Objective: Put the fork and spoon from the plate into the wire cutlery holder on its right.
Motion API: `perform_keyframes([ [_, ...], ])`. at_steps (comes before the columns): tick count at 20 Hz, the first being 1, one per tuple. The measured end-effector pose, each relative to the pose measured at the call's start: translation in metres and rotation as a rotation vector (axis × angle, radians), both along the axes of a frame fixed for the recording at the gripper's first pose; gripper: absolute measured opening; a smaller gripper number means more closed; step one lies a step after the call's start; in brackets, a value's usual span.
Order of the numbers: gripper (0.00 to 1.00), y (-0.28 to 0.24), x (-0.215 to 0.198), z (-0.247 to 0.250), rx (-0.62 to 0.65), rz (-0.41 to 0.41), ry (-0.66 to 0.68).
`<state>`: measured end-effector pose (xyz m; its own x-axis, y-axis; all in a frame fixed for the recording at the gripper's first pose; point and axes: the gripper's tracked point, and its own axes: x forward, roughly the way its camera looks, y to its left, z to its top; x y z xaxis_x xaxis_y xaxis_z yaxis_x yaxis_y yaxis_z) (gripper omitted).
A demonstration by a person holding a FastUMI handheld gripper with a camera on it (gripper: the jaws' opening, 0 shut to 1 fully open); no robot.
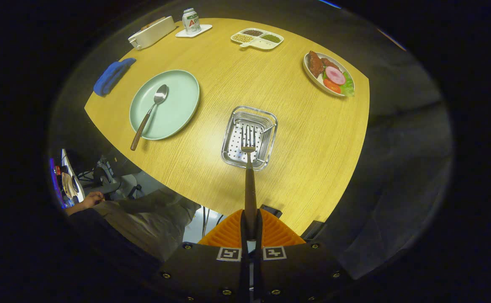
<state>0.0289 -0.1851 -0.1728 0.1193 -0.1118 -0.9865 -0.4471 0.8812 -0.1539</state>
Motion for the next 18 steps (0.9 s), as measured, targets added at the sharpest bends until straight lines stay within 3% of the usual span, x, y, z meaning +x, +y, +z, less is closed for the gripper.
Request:
perform_keyframes([
  [9,0.05,-0.002,0.022,-0.021,-0.033,-0.006,0.061],
  [18,0.13,-0.001,0.03,-0.018,0.038,-0.113,0.046],
])
